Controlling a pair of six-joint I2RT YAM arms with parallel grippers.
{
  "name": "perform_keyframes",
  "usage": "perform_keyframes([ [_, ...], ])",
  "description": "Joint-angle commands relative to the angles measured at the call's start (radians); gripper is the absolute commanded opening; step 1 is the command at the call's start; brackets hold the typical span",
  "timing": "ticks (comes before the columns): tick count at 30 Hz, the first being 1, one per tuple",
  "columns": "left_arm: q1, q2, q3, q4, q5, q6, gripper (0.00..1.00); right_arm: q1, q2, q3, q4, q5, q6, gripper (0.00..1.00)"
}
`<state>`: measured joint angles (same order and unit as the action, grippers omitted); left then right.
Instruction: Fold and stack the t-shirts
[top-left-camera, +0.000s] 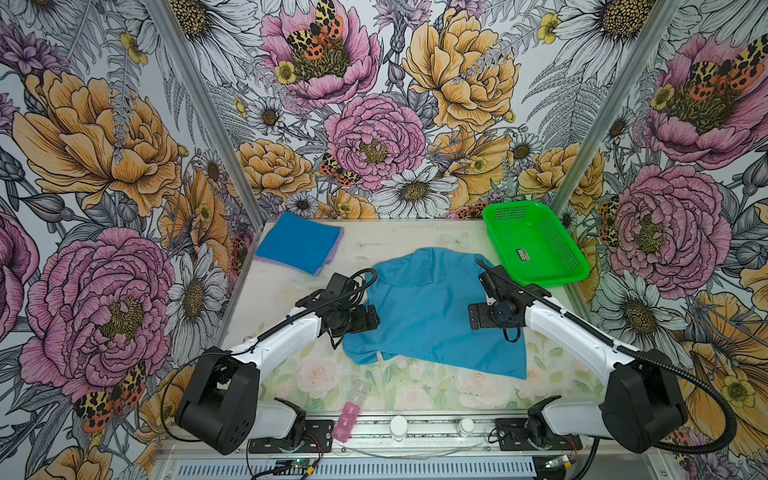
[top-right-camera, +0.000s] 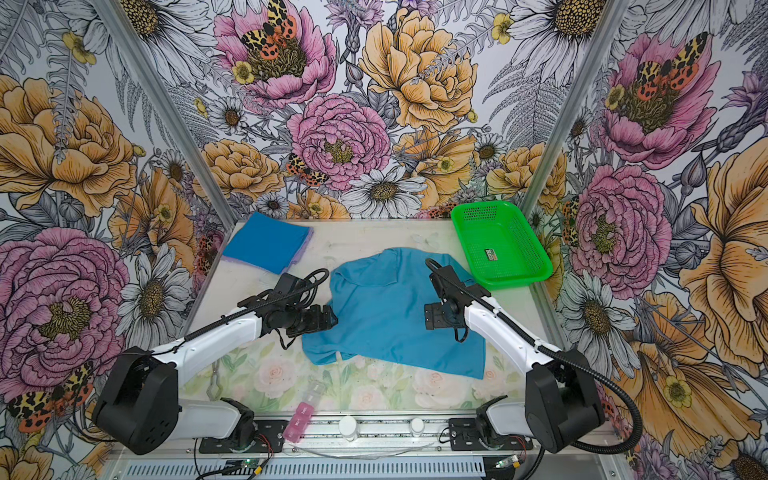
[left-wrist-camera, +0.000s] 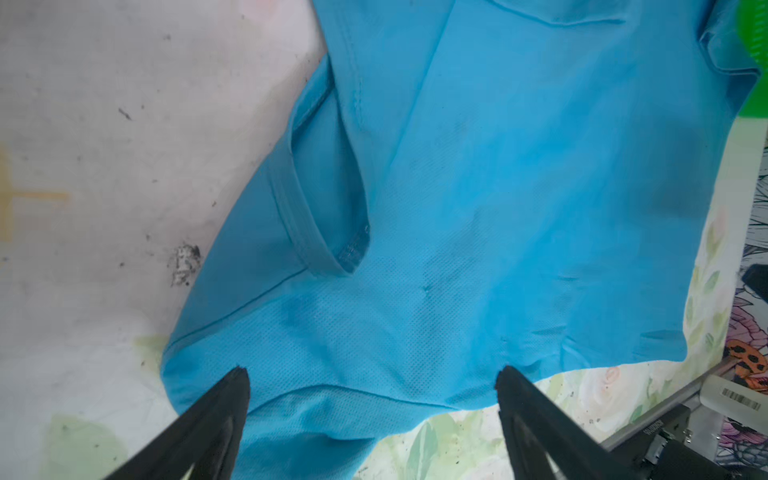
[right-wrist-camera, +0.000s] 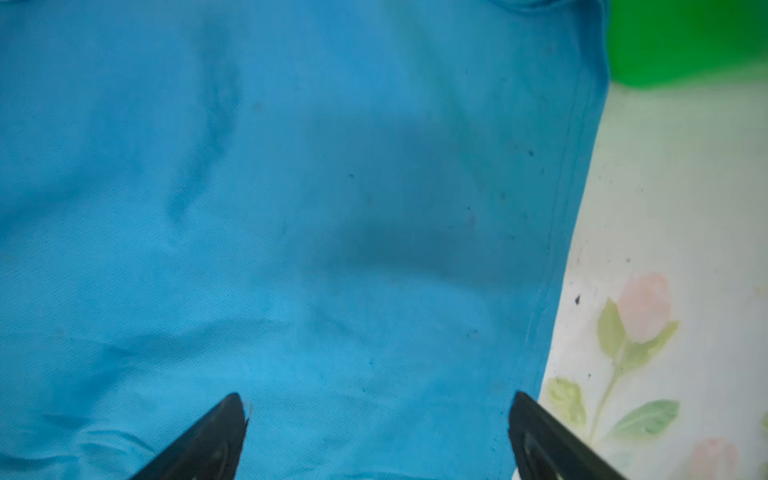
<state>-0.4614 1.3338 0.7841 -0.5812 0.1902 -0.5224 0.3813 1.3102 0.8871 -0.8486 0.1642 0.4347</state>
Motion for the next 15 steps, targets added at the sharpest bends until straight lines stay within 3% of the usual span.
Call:
perform_keyframes([
  [1, -0.046, -0.070, -0.046, -0.037, -0.111, -0.078, 0.92, 0.006, -0.105, -0.074, 0.022, 0.055, 0.161, 0.99],
  [5, -0.101, -0.149, -0.090, -0.107, -0.180, -0.126, 0.91, 0.005, -0.162, -0.146, 0.030, 0.059, 0.241, 1.00],
  [9, -0.122, -0.204, -0.130, -0.126, -0.171, -0.161, 0.90, -0.008, -0.128, -0.175, 0.052, 0.057, 0.281, 0.99],
  [15, -0.179, -0.143, -0.149, -0.080, -0.161, -0.198, 0.87, -0.050, -0.030, -0.187, 0.182, -0.020, 0.276, 1.00],
])
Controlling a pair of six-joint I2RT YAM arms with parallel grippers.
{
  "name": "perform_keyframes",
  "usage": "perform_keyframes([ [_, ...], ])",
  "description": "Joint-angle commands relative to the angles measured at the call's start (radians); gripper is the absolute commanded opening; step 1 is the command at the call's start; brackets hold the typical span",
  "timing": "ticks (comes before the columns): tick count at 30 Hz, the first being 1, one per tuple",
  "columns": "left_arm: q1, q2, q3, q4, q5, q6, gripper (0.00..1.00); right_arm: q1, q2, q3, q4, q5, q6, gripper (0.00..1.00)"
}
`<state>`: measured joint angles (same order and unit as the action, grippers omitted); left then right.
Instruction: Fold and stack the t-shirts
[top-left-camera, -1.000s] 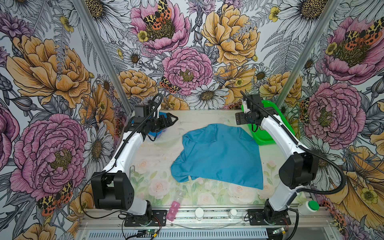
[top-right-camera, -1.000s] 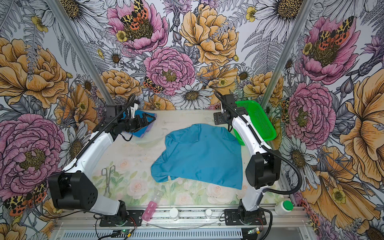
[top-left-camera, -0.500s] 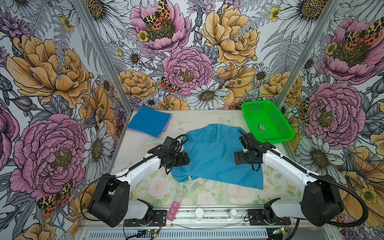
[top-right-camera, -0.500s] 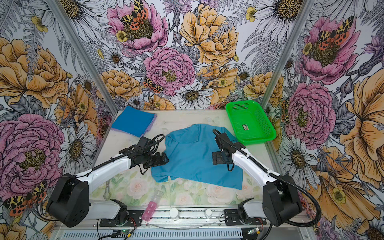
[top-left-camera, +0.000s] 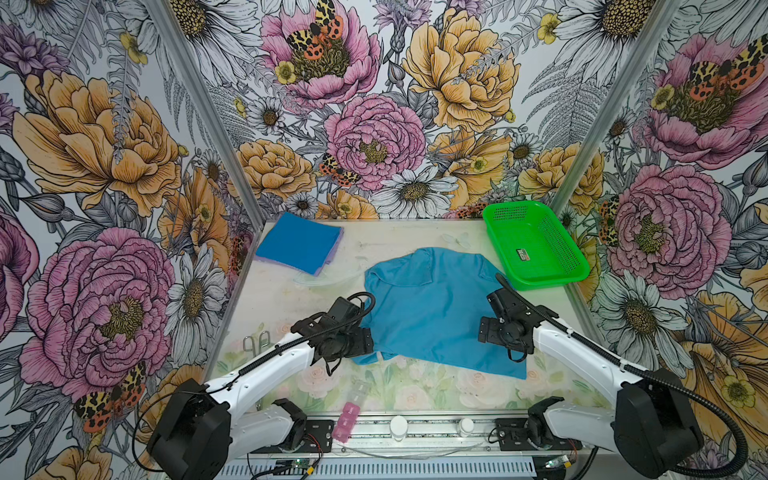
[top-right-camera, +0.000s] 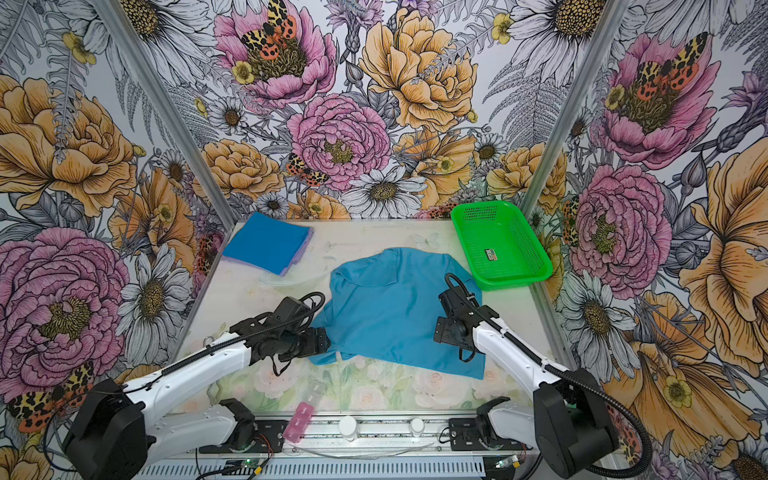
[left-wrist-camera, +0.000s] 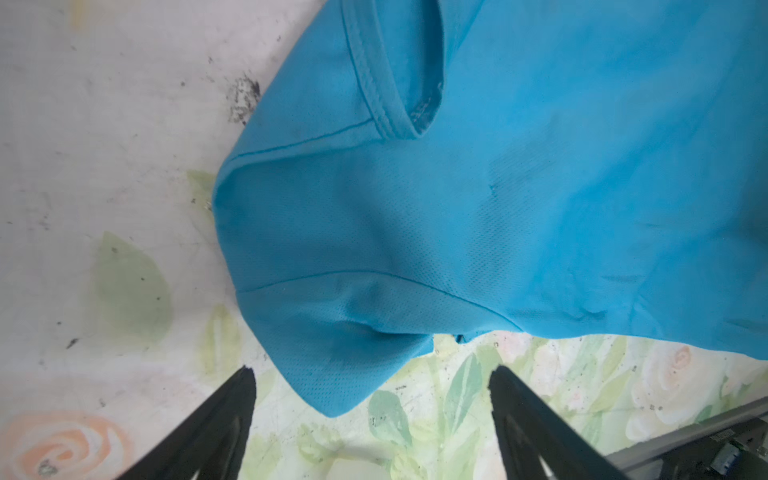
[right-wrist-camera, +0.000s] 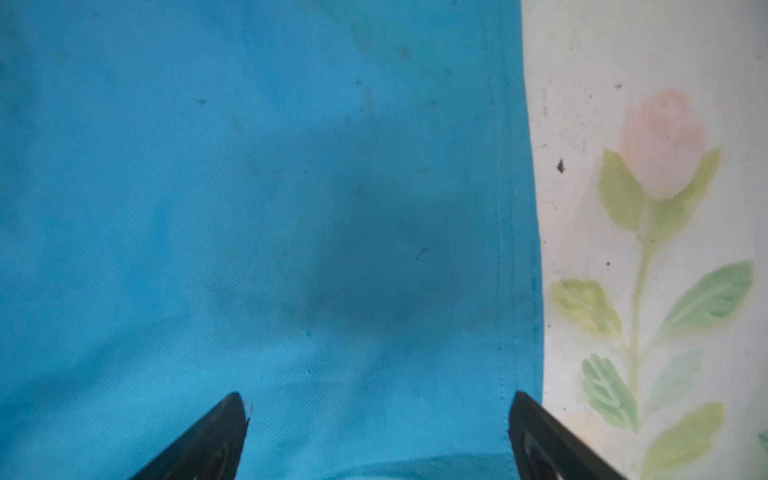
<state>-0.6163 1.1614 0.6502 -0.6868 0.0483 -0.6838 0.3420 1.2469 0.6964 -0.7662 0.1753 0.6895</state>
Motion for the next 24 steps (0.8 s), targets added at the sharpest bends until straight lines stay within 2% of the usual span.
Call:
perform_keyframes([
  [1, -0.033, 0.049, -0.018, 0.046, -0.012, -0.044, 0.85, -0.011, 0.066, 0.020, 0.123, -0.048, 0.011, 0.99],
  [3, -0.047, 0.082, -0.021, 0.077, -0.008, -0.055, 0.77, -0.011, 0.141, 0.064, 0.145, -0.072, -0.012, 0.99],
  [4, -0.053, 0.092, -0.024, 0.092, -0.008, -0.059, 0.70, -0.006, 0.186, 0.091, 0.155, -0.082, -0.027, 0.99],
  [6, -0.055, 0.104, -0.030, 0.113, -0.015, -0.068, 0.47, 0.002, 0.267, 0.146, 0.171, -0.097, -0.051, 1.00],
  [8, -0.048, 0.112, -0.026, 0.124, -0.023, -0.066, 0.20, 0.009, 0.355, 0.212, 0.184, -0.115, -0.074, 1.00],
  [11, -0.027, 0.123, -0.007, 0.131, -0.038, -0.049, 0.00, 0.013, 0.492, 0.333, 0.196, -0.125, -0.099, 1.00],
  [20, 0.128, 0.194, 0.058, 0.227, -0.011, 0.032, 0.00, 0.011, 0.944, 0.845, 0.138, -0.243, -0.132, 0.99],
  [24, 0.192, 0.182, 0.129, 0.253, 0.071, 0.073, 0.00, 0.013, 1.079, 1.085, 0.080, -0.291, -0.156, 0.99],
])
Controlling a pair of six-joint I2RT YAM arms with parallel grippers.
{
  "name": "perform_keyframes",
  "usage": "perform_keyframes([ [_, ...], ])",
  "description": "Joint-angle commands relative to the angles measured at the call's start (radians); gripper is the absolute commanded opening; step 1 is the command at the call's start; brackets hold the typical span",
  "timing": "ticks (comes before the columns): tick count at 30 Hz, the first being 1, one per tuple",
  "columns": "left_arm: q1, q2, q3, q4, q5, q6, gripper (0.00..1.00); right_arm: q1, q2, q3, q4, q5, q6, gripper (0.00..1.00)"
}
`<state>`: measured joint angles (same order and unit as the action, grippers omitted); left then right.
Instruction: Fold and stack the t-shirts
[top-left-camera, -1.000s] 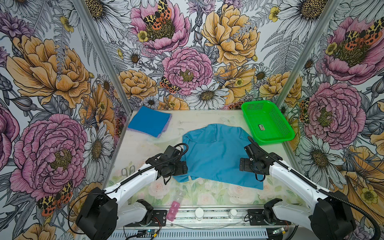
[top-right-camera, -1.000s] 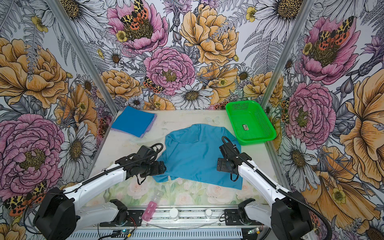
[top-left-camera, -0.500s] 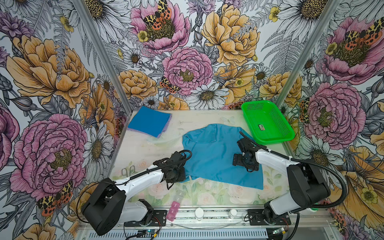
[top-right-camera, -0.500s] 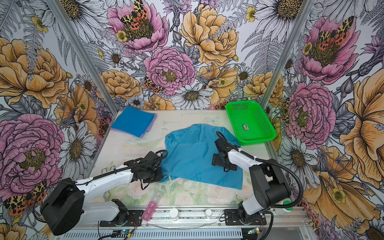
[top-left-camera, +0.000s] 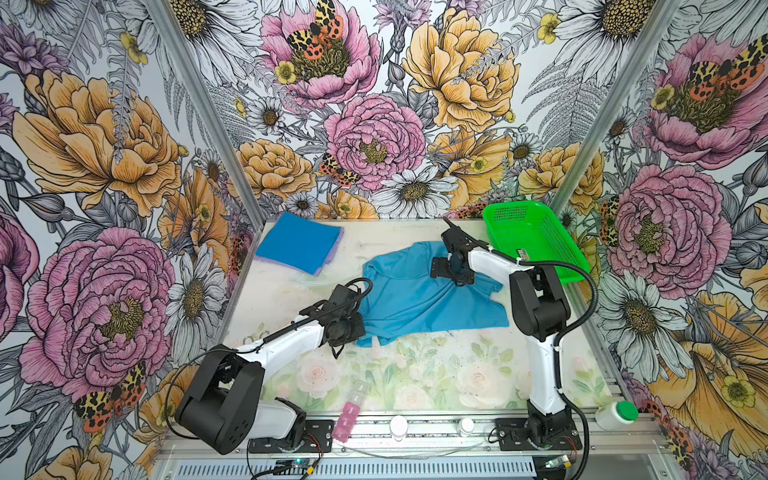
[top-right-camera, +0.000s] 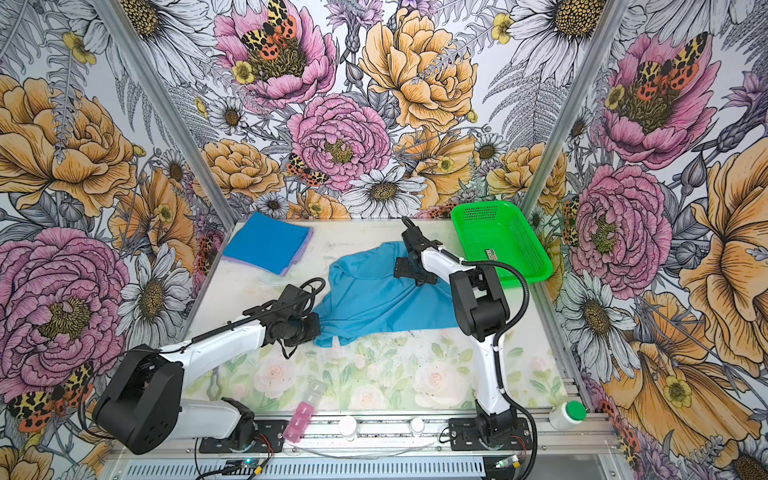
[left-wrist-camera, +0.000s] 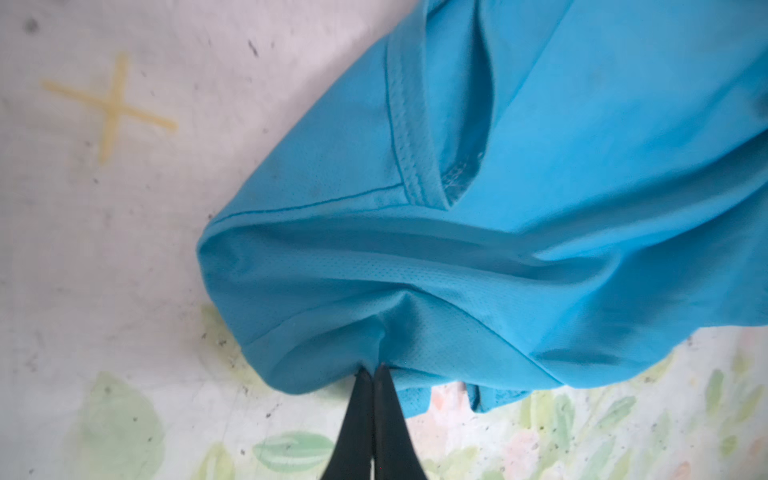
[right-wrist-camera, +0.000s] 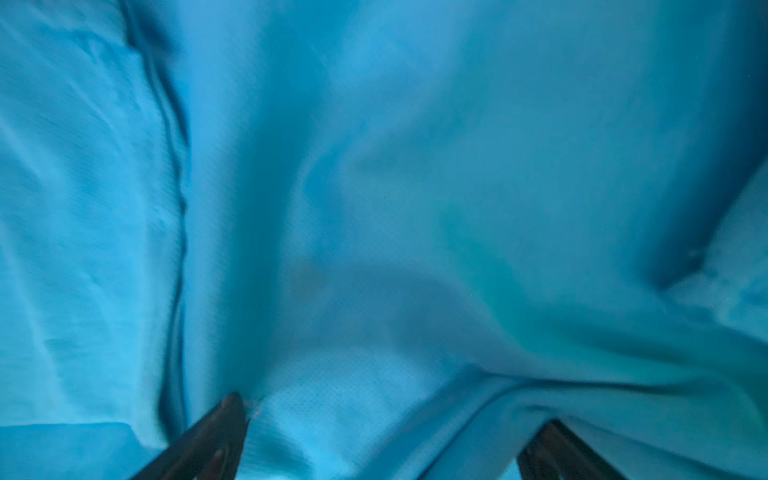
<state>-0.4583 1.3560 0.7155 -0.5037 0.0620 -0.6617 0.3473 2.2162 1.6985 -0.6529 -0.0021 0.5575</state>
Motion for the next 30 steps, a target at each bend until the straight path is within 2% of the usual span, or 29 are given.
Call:
perform_keyframes([
  [1, 0.052, -0.023, 0.084, 0.068, 0.079, 0.060, 0.00, 0.007, 0.133, 0.144, -0.039, -0.130, -0.039, 0.99],
  [4, 0.122, -0.043, 0.129, 0.059, 0.132, 0.081, 0.00, -0.004, 0.148, 0.266, -0.053, -0.148, -0.066, 0.99],
  [6, 0.178, -0.053, 0.140, 0.060, 0.191, 0.080, 0.00, -0.026, 0.115, 0.271, -0.057, -0.139, -0.070, 1.00],
  [9, 0.201, -0.073, 0.169, 0.055, 0.273, 0.090, 0.00, -0.052, 0.014, 0.189, -0.055, -0.096, -0.098, 0.99],
  [13, 0.174, -0.090, 0.211, 0.029, 0.364, 0.072, 0.00, -0.064, -0.145, 0.033, -0.054, -0.053, -0.148, 0.99],
  [20, 0.101, -0.226, 0.155, -0.078, 0.325, 0.013, 0.00, -0.067, -0.375, -0.217, -0.053, -0.018, -0.193, 1.00],
  [22, 0.138, -0.262, 0.092, -0.076, 0.319, 0.002, 0.00, -0.067, -0.425, -0.267, -0.054, -0.015, -0.204, 0.99],
  [25, 0.282, -0.256, -0.002, -0.052, 0.323, 0.032, 0.02, -0.065, -0.486, -0.341, -0.054, -0.002, -0.208, 1.00],
  [27, 0.362, -0.212, -0.015, -0.035, 0.362, 0.074, 0.51, -0.063, -0.517, -0.397, -0.054, 0.007, -0.198, 0.99],
  [28, 0.380, -0.195, -0.005, -0.037, 0.380, 0.095, 0.68, -0.062, -0.532, -0.431, -0.053, 0.019, -0.192, 0.99],
  [29, 0.382, -0.190, 0.002, -0.042, 0.385, 0.108, 0.78, -0.061, -0.546, -0.462, -0.053, 0.031, -0.187, 0.99],
  [30, 0.376, -0.194, 0.003, -0.045, 0.388, 0.109, 0.81, -0.059, -0.557, -0.488, -0.053, 0.042, -0.185, 0.99],
])
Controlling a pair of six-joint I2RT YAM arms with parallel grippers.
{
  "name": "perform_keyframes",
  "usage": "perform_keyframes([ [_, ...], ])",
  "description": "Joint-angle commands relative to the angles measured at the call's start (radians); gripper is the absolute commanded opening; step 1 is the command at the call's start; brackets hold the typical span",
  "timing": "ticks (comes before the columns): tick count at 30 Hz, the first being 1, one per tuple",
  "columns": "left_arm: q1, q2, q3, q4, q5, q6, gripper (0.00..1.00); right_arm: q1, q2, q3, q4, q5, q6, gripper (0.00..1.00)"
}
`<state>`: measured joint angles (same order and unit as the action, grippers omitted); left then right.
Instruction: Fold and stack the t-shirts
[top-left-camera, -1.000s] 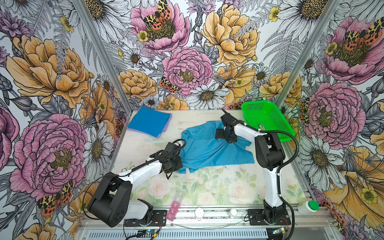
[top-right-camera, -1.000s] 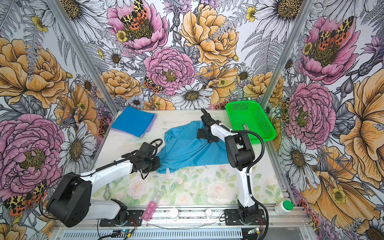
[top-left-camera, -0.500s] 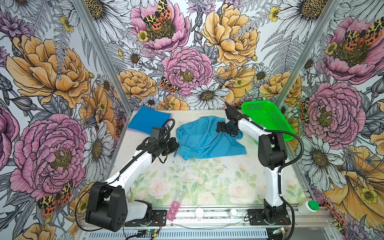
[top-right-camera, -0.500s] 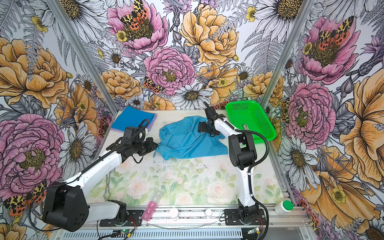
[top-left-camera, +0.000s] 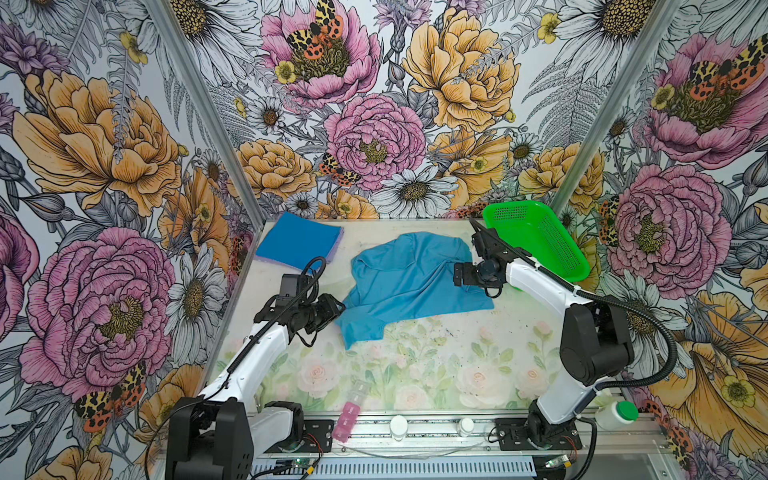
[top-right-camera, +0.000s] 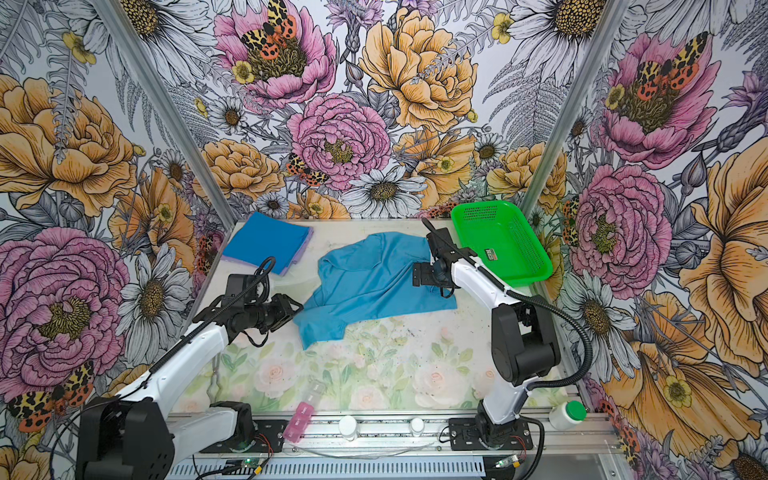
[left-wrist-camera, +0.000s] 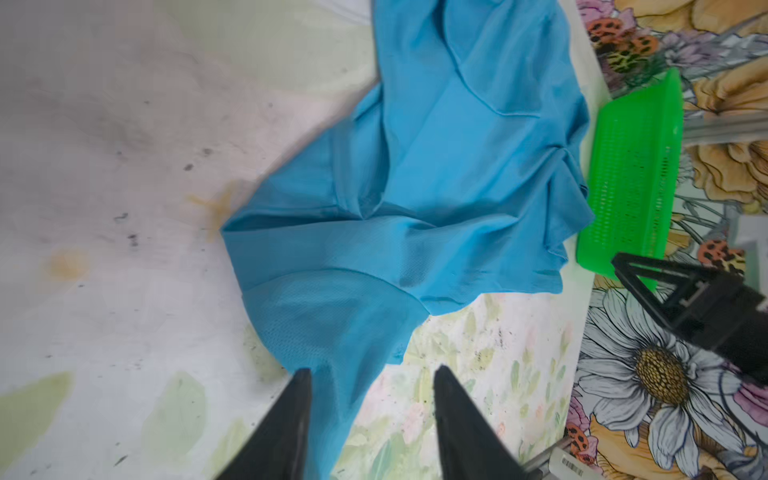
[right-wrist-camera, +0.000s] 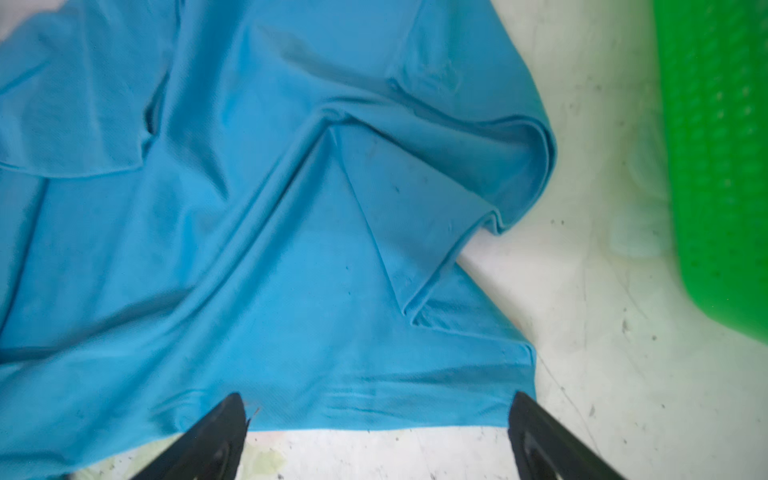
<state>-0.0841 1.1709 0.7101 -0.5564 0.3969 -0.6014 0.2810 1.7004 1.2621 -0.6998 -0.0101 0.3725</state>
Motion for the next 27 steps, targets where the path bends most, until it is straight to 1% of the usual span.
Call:
perform_keyframes([
  [1, -0.005, -0.018, 0.003, 0.006, 0.053, 0.048, 0.82, 0.007, -0.059, -0.086, -0.005, 0.065, 0.004, 0.99],
  [4, -0.039, -0.031, -0.018, -0.029, 0.030, 0.051, 0.82, 0.003, -0.100, -0.165, -0.003, 0.088, 0.009, 0.97],
  [6, -0.109, -0.028, -0.023, -0.040, -0.014, 0.034, 0.82, 0.003, -0.127, -0.205, 0.001, 0.094, 0.018, 0.96],
  [10, -0.228, -0.023, -0.075, -0.041, -0.071, -0.053, 0.79, 0.003, -0.176, -0.259, 0.004, 0.092, 0.022, 0.94],
  [11, -0.252, -0.042, -0.102, -0.040, -0.099, -0.082, 0.76, 0.004, -0.186, -0.270, 0.006, 0.093, 0.022, 0.93],
  [13, -0.286, -0.088, -0.149, -0.040, -0.140, -0.127, 0.74, 0.001, -0.200, -0.286, 0.007, 0.095, 0.019, 0.92],
  [17, -0.310, -0.140, -0.195, -0.066, -0.205, -0.165, 0.75, 0.002, -0.209, -0.297, 0.010, 0.094, 0.019, 0.91],
  [21, -0.335, -0.128, -0.203, -0.067, -0.266, -0.184, 0.75, 0.001, -0.219, -0.296, 0.015, 0.095, 0.018, 0.92],
  [22, -0.338, -0.115, -0.205, -0.053, -0.266, -0.184, 0.74, -0.001, -0.218, -0.297, 0.020, 0.100, 0.018, 0.92],
  [24, -0.343, -0.082, -0.203, -0.027, -0.254, -0.185, 0.71, -0.008, -0.208, -0.297, 0.028, 0.099, 0.017, 0.91],
  [27, -0.380, -0.053, -0.194, -0.012, -0.277, -0.197, 0.66, -0.020, -0.189, -0.295, 0.041, 0.093, 0.020, 0.87],
])
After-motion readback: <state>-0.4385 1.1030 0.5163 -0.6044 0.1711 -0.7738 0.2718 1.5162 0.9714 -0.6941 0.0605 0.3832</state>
